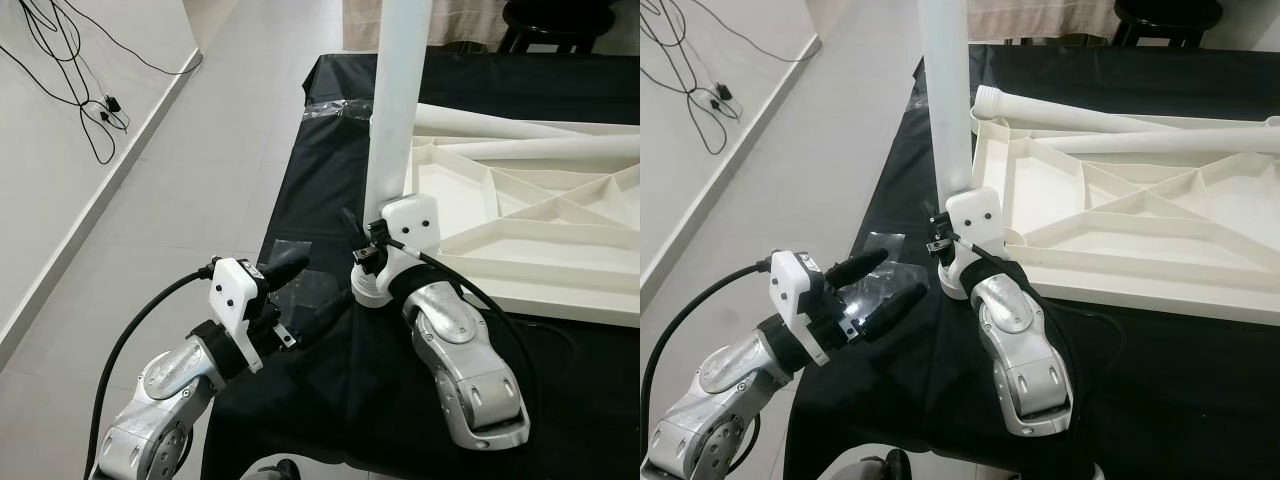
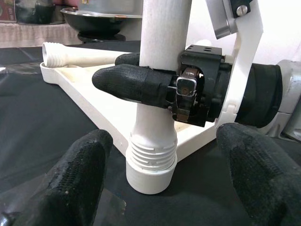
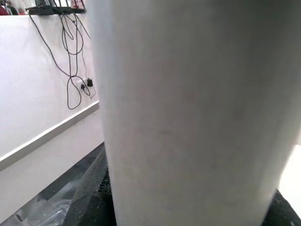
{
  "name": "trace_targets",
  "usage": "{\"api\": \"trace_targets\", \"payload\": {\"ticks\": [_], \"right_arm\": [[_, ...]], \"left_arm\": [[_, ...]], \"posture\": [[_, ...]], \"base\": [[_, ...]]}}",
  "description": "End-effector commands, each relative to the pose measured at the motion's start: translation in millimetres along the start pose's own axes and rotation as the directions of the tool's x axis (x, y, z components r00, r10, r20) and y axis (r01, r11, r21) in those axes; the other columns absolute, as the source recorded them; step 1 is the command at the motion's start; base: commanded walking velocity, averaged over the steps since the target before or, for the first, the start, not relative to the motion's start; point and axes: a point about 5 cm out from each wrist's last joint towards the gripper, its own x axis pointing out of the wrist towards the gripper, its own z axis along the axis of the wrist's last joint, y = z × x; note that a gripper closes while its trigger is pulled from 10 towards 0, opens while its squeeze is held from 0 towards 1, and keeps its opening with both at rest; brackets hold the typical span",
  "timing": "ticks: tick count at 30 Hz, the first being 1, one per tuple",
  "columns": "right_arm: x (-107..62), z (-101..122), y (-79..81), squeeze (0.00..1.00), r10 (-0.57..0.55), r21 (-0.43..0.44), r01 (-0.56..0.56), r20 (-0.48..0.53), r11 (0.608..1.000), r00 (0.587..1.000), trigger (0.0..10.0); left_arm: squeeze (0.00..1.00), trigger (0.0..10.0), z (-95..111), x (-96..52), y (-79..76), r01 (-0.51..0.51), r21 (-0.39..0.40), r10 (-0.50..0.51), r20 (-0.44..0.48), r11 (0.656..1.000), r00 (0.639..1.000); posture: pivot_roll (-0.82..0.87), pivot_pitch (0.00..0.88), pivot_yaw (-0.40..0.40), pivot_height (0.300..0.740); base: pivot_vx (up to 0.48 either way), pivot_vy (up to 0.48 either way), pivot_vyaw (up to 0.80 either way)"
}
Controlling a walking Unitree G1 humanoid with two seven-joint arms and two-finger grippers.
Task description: Building children table
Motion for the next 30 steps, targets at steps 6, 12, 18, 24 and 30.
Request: {"api": "trace_targets", "payload": {"ticks": [6, 12, 18, 24, 30], "right_arm": [[-7.5, -47.1, -20.6, 0.00, -0.112, -0.008, 0.113, -0.239, 0.994, 0.965, 10.0], [-5.7, -47.1, -19.9, 0.00, -0.101, 0.009, 0.106, -0.242, 0.994, 0.965, 10.0], [-4.4, -46.5, -19.8, 0.00, -0.097, 0.017, 0.104, -0.239, 0.994, 0.966, 10.0], [-3.4, -46.6, -19.7, 0.00, -0.089, 0.018, 0.097, -0.239, 0.995, 0.967, 10.0], [-2.0, -46.7, -20.3, 0.00, -0.088, 0.018, 0.095, -0.238, 0.995, 0.967, 10.0]], "left_arm": [[0.00, 10.0, -1.7, -3.4, 3.2, 0.006, -0.010, -0.006, -0.025, 1.000, 1.000], [0.00, 10.0, -0.2, -3.0, 5.0, 0.004, -0.008, -0.004, -0.021, 1.000, 1.000], [0.00, 10.0, 0.9, -3.4, 6.7, -0.001, -0.007, 0.001, -0.019, 1.000, 1.000], [0.00, 10.0, 3.2, -4.7, 8.8, -0.007, -0.004, 0.007, -0.016, 1.000, 1.000], [0.00, 10.0, 4.2, -8.0, 11.8, -0.015, 0.004, 0.015, -0.022, 1.000, 1.000]], "posture": [[0.03, 0.236, 0.085, 0.740], [0.03, 0.233, 0.082, 0.740], [0.04, 0.230, 0.080, 0.740], [0.04, 0.230, 0.079, 0.740], [0.04, 0.218, 0.086, 0.740]], "base": [[0.000, 0.000, 0.00], [0.000, 0.000, 0.00], [0.000, 0.000, 0.00], [0.000, 0.000, 0.00], [0.000, 0.000, 0.00]]}}
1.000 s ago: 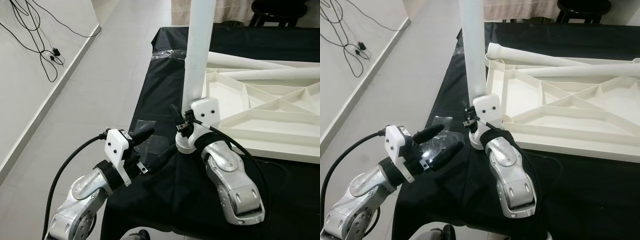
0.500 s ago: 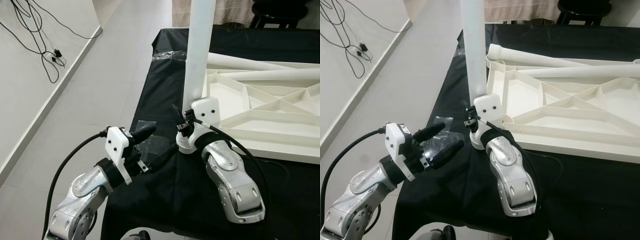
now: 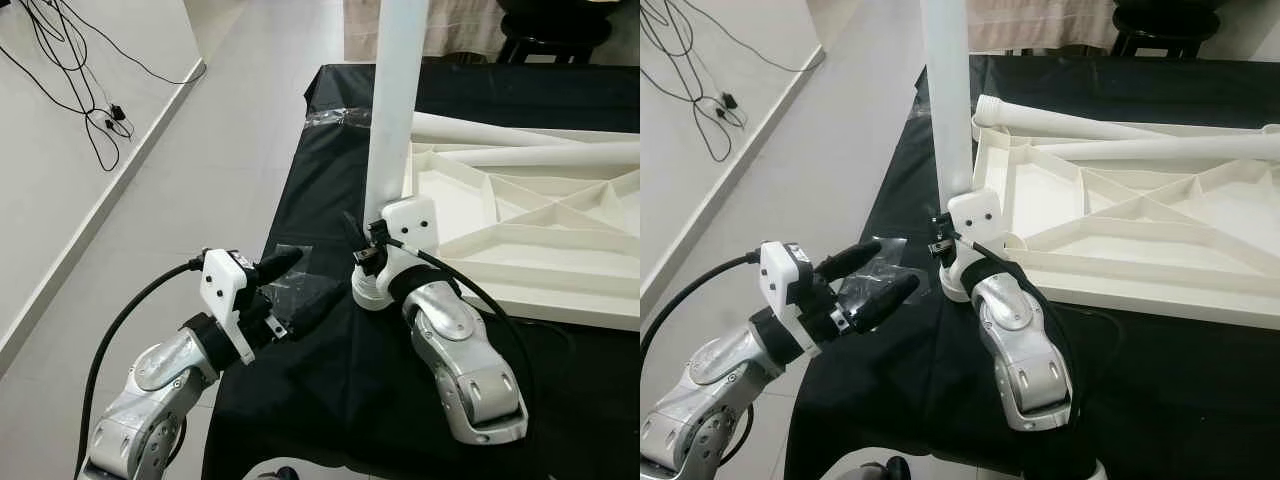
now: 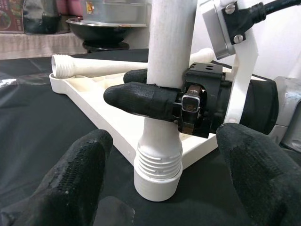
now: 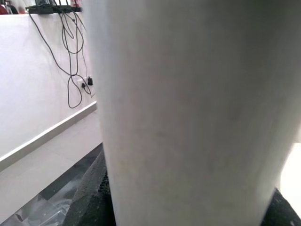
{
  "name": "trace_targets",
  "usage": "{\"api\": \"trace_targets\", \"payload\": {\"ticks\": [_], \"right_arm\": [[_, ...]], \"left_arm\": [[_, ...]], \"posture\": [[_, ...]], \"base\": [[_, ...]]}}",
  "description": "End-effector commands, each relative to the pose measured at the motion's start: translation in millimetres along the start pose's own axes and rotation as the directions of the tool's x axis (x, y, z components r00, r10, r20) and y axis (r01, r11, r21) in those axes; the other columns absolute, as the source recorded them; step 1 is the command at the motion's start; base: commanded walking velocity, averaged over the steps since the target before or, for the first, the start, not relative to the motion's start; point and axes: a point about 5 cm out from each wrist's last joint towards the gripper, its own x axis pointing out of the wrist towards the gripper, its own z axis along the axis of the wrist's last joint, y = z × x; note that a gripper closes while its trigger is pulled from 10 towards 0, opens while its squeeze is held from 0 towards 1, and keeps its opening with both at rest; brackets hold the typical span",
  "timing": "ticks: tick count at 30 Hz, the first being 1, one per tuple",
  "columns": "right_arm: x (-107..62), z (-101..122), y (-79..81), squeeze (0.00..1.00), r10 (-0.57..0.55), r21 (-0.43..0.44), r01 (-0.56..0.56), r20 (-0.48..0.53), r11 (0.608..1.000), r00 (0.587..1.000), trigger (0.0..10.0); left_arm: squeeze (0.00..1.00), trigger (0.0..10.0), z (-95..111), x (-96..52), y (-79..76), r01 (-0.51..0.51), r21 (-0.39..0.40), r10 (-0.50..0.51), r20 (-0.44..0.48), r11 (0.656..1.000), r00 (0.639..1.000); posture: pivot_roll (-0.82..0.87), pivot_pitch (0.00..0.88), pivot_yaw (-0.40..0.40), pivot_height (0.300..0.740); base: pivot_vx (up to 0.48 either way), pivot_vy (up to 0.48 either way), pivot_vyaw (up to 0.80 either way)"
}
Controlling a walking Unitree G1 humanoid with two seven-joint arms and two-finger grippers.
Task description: Building children table
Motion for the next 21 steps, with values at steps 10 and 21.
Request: {"api": "trace_targets", "payload": {"ticks": [10, 21], "right_arm": [[-6.3, -43.0, -23.8, 0.00, -0.098, 0.008, 0.102, -0.208, 0.995, 0.973, 10.0], [-5.1, -41.7, -19.5, 0.00, -0.086, 0.009, 0.089, -0.204, 0.996, 0.975, 10.0]], "left_arm": [[0.00, 10.0, 31.2, -7.9, 15.5, 0.006, 0.025, -0.007, 0.041, 1.000, 0.999], [0.00, 10.0, 76.9, 18.1, 26.3, 0.082, 0.096, -0.097, 0.156, 0.992, 0.983]], "posture": [[0.06, 0.212, 0.083, 0.740], [0.05, 0.212, 0.087, 0.740]], "base": [[0.000, 0.000, 0.00], [0.000, 0.000, 0.00]]}}
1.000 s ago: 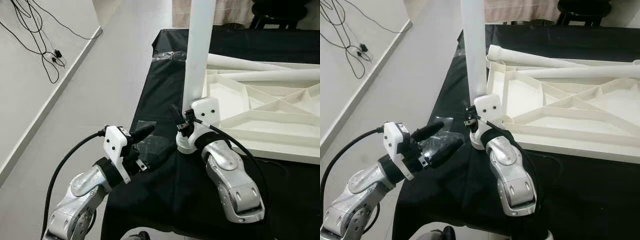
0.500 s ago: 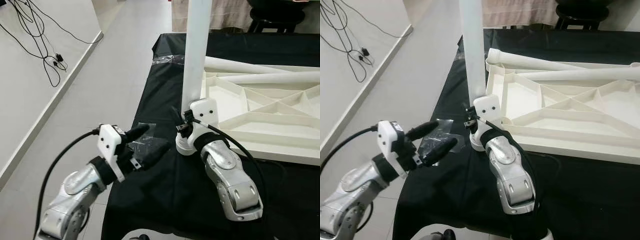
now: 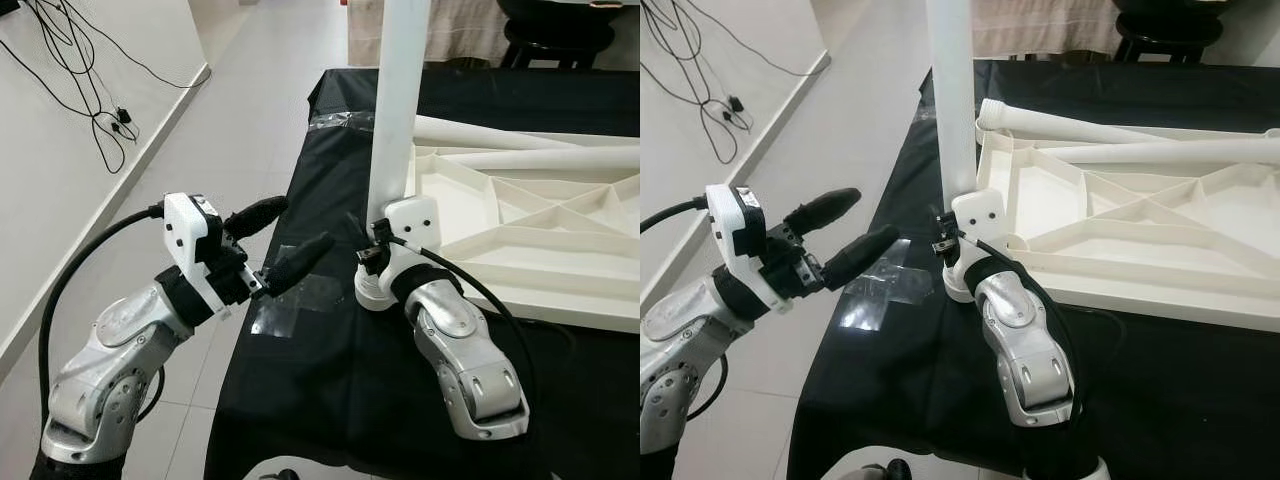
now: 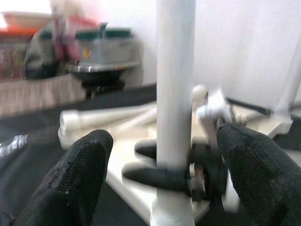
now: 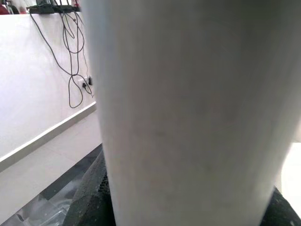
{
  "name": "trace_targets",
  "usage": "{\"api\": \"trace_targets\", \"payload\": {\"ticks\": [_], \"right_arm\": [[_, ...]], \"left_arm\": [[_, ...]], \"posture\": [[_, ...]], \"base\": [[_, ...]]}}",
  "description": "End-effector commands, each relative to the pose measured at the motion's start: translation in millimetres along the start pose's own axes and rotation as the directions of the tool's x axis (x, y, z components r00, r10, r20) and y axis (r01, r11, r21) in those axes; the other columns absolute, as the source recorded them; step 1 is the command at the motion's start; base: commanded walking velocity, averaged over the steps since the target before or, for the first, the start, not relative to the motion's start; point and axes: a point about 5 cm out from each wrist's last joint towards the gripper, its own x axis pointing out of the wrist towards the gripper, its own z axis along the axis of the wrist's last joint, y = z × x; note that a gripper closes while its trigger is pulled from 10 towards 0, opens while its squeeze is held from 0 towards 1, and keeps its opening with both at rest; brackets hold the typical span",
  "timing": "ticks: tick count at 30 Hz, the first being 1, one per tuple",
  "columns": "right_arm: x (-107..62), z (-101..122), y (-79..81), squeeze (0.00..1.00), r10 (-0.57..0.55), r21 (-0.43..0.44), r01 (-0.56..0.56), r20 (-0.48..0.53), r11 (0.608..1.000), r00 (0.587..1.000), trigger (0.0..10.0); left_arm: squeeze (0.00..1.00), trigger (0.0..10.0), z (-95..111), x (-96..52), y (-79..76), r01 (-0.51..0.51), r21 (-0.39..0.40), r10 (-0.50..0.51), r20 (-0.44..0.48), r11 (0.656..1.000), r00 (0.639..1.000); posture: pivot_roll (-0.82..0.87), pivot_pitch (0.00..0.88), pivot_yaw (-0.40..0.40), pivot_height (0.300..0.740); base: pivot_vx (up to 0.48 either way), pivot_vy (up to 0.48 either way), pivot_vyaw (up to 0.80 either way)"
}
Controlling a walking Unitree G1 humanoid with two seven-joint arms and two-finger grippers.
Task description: Building children table
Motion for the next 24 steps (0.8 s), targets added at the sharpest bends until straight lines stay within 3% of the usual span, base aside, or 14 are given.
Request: {"api": "trace_targets", "payload": {"ticks": [1, 4, 6, 7, 8, 10, 11, 13, 15, 20, 22, 23, 24], "right_arm": [[-5.8, -39.7, -13.8, 0.00, -0.074, 0.003, 0.076, -0.194, 0.997, 0.978, 10.0], [-5.7, -39.6, -13.8, 0.00, -0.073, 0.003, 0.075, -0.194, 0.997, 0.978, 10.0], [-5.0, -39.4, -12.6, 0.00, -0.073, 0.008, 0.076, -0.191, 0.997, 0.979, 10.0], [-5.0, -39.4, -12.6, 0.00, -0.073, 0.008, 0.076, -0.191, 0.997, 0.979, 10.0], [-4.8, -38.0, -8.8, 0.00, -0.066, 0.017, 0.070, -0.184, 0.997, 0.981, 10.0], [-4.9, -37.1, -7.1, 0.00, -0.063, 0.021, 0.068, -0.181, 0.997, 0.982, 10.0], [-5.3, -35.6, -4.2, 0.00, -0.056, 0.031, 0.063, -0.172, 0.998, 0.984, 10.0], [-5.4, -35.2, -3.4, 0.00, -0.055, 0.034, 0.061, -0.169, 0.998, 0.984, 10.0], [-6.8, -33.9, 1.6, 0.00, -0.039, 0.053, 0.047, -0.152, 0.997, 0.988, 10.0], [-7.9, -33.1, 5.4, 0.00, -0.029, 0.060, 0.038, -0.143, 0.998, 0.989, 10.0], [-8.7, -33.2, 7.7, 0.00, -0.024, 0.062, 0.033, -0.142, 0.998, 0.990, 10.0], [-9.7, -33.4, 11.4, 0.00, -0.017, 0.066, 0.026, -0.141, 0.997, 0.990, 10.0], [-9.7, -33.4, 11.4, 0.00, -0.017, 0.066, 0.026, -0.141, 0.997, 0.990, 10.0]], "left_arm": [[0.00, 10.0, 7.5, 0.7, 7.4, 0.002, 0.006, -0.002, 0.005, 1.000, 1.000], [0.00, 10.0, 9.8, 2.4, 9.2, 0.003, 0.001, -0.003, 0.007, 1.000, 1.000], [0.00, 10.0, 4.7, 20.9, 26.4, 0.010, -0.017, -0.010, -0.011, 1.000, 1.000], [0.00, 10.0, 4.7, 20.9, 26.4, 0.010, -0.017, -0.010, -0.011, 1.000, 1.000], [0.00, 10.0, -1.4, 43.0, 38.2, 0.044, -0.047, -0.045, -0.026, 0.998, 0.999], [0.00, 10.0, -2.8, 49.9, 39.7, 0.063, -0.062, -0.065, -0.028, 0.996, 0.997], [0.00, 10.0, -3.8, 62.8, 41.8, 0.095, -0.089, -0.098, -0.029, 0.991, 0.995], [0.00, 10.0, -3.8, 66.1, 42.0, 0.104, -0.095, -0.107, -0.030, 0.990, 0.994], [0.00, 10.0, -3.4, 81.8, 41.7, 0.165, -0.124, -0.171, -0.034, 0.978, 0.985], [0.00, 10.0, -1.5, 89.1, 40.7, 0.200, -0.144, -0.206, -0.027, 0.969, 0.978], [0.00, 10.0, 0.8, 93.6, 36.0, 0.255, -0.161, -0.261, -0.018, 0.954, 0.965], [0.00, 10.0, 4.5, 101.2, 29.0, 0.353, -0.185, -0.359, 0.001, 0.917, 0.933], [0.00, 10.0, 4.5, 101.2, 29.0, 0.353, -0.185, -0.359, 0.001, 0.917, 0.933]], "posture": [[0.05, 0.212, 0.087, 0.740], [0.05, 0.212, 0.088, 0.740], [0.06, 0.211, 0.094, 0.740], [0.06, 0.211, 0.094, 0.740], [0.05, 0.213, 0.102, 0.740], [0.05, 0.214, 0.104, 0.740], [0.05, 0.215, 0.110, 0.740], [0.05, 0.215, 0.110, 0.740], [0.05, 0.218, 0.122, 0.740], [0.05, 0.220, 0.132, 0.740], [0.05, 0.222, 0.138, 0.740], [0.05, 0.221, 0.143, 0.740], [0.05, 0.221, 0.143, 0.740]], "base": [[0.000, 0.000, 0.00], [0.000, 0.000, 0.00], [0.000, 0.000, 0.00], [0.000, 0.000, 0.00], [0.000, 0.000, 0.00], [0.000, 0.000, 0.00], [0.000, 0.000, 0.00], [0.000, 0.000, 0.00], [0.000, 0.000, 0.00], [0.000, 0.000, 0.00], [0.000, 0.000, 0.00], [0.000, 0.000, 0.00], [0.000, 0.000, 0.00]]}}
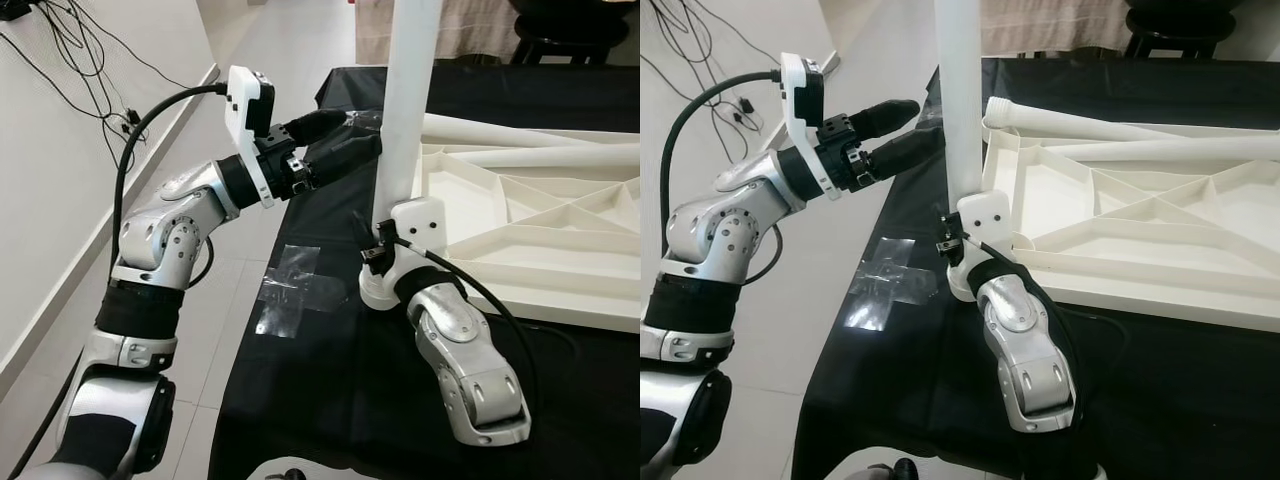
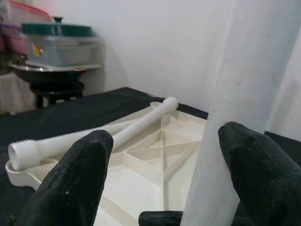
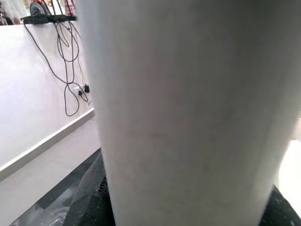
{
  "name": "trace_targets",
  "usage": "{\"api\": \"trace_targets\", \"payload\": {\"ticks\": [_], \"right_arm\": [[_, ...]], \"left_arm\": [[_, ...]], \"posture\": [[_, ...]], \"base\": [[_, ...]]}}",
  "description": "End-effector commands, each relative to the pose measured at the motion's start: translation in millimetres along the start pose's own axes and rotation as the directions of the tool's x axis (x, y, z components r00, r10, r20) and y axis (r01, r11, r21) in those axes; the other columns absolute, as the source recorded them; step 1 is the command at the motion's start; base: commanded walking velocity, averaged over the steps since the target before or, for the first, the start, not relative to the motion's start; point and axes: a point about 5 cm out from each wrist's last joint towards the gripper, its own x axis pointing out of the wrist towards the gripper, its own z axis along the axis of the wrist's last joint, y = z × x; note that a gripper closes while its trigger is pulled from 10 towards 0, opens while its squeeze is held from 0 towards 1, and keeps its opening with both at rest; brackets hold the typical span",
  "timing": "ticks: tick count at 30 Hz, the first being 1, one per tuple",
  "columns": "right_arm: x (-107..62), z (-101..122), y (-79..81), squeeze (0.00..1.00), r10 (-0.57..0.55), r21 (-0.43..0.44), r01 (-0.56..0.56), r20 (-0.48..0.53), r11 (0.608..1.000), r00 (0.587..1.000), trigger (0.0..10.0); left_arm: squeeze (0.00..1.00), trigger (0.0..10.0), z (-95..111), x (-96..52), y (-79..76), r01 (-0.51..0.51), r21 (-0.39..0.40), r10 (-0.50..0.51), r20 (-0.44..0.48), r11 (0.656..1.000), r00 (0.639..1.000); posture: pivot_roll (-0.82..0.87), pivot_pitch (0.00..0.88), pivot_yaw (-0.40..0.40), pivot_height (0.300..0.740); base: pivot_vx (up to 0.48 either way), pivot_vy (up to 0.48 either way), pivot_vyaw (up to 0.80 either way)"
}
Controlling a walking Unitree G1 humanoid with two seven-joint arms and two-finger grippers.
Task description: Building children table
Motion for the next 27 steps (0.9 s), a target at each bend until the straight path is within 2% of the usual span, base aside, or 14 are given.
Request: {"api": "trace_targets", "payload": {"ticks": [1, 5, 13, 17, 22, 27], "right_arm": [[-5.2, -34.9, 8.7, 0.00, 0.017, 0.042, -0.010, -0.170, 0.999, 0.985, 10.0], [-5.1, -35.0, 9.6, 0.00, 0.018, 0.045, -0.011, -0.170, 0.999, 0.985, 10.0], [-3.4, -33.7, 10.7, 0.00, 0.024, 0.048, -0.017, -0.163, 0.999, 0.986, 10.0], [-3.5, -33.9, 11.1, 0.00, 0.027, 0.049, -0.019, -0.162, 0.999, 0.986, 10.0], [-3.8, -33.5, 12.7, 0.00, 0.029, 0.053, -0.021, -0.160, 0.998, 0.987, 10.0], [-3.8, -32.2, 15.3, 0.00, 0.037, 0.058, -0.029, -0.154, 0.998, 0.987, 10.0]], "left_arm": [[0.00, 10.0, 3.6, 16.1, -11.6, 0.141, -0.016, -0.141, -0.002, 0.990, 0.990], [0.00, 10.0, 5.9, 17.6, -14.2, 0.193, -0.014, -0.193, -0.003, 0.981, 0.981], [0.00, 10.0, 14.0, -5.0, -15.3, 0.253, -0.008, -0.253, -0.018, 0.967, 0.967], [0.00, 10.0, 16.6, -8.5, -14.8, 0.264, 0.015, -0.263, -0.037, 0.965, 0.964], [0.00, 10.0, 23.1, -4.3, -11.0, 0.242, 0.063, -0.241, -0.024, 0.968, 0.970], [0.00, 10.0, 20.7, 12.5, -10.5, 0.215, 0.078, -0.215, -0.008, 0.973, 0.976]], "posture": [[0.05, 0.221, 0.143, 0.740], [0.05, 0.220, 0.144, 0.740], [0.05, 0.222, 0.139, 0.740], [0.05, 0.221, 0.138, 0.740], [0.05, 0.219, 0.139, 0.740], [0.04, 0.216, 0.144, 0.740]], "base": [[0.000, 0.000, 0.00], [0.000, 0.000, 0.00], [0.000, 0.000, 0.00], [0.000, 0.000, 0.00], [0.000, 0.000, 0.00], [0.000, 0.000, 0.00]]}}
